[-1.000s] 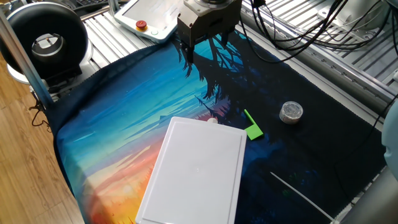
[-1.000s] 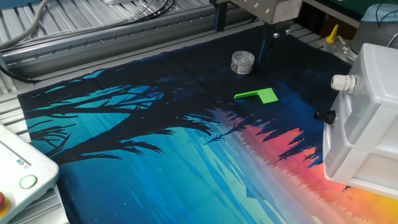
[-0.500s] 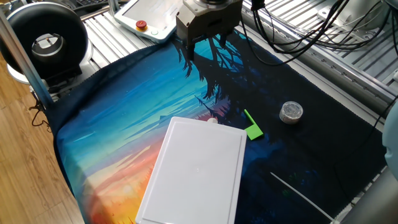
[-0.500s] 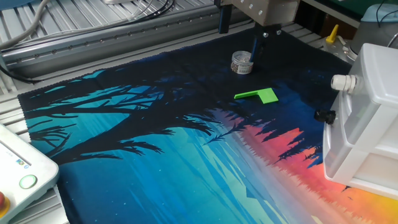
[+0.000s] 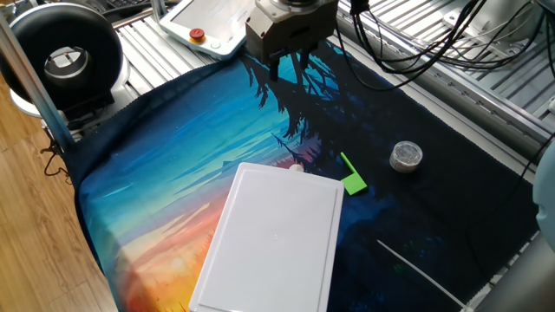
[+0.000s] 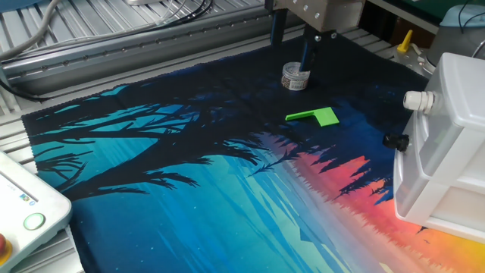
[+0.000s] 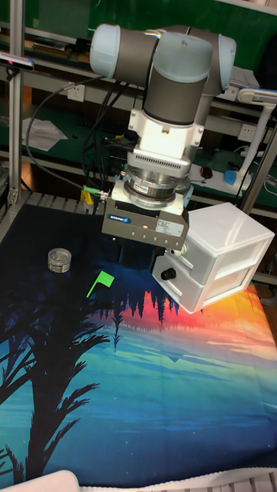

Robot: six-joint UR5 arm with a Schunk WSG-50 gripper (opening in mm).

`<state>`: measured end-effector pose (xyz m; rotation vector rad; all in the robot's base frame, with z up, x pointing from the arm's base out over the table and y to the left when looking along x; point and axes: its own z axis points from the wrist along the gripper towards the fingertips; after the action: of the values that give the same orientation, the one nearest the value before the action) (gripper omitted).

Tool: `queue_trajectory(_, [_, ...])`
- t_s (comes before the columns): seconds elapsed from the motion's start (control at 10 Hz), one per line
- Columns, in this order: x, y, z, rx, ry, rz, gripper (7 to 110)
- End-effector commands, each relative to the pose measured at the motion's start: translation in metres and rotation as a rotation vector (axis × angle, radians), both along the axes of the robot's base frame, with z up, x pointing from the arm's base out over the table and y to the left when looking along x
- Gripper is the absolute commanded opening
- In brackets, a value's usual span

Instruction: Grasp the handle and open the drawer

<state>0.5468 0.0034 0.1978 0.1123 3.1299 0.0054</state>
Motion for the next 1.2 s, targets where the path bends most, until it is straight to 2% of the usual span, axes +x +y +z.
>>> queue_trajectory(0.0, [0.000,0.006,0.000,0.023,-0.003,0.200,7])
queue_trajectory(0.2, [-0.001,0.006,0.000,0.023,0.003,0.280,7])
queue_trajectory(0.6, [-0.005,0.006,-0.001,0.017,0.011,0.344,7])
queue_trajectory(0.9, [-0.010,0.017,-0.003,0.030,-0.008,0.335,7])
queue_trajectory(1.1, [-0.017,0.022,-0.007,0.014,-0.039,0.296,7])
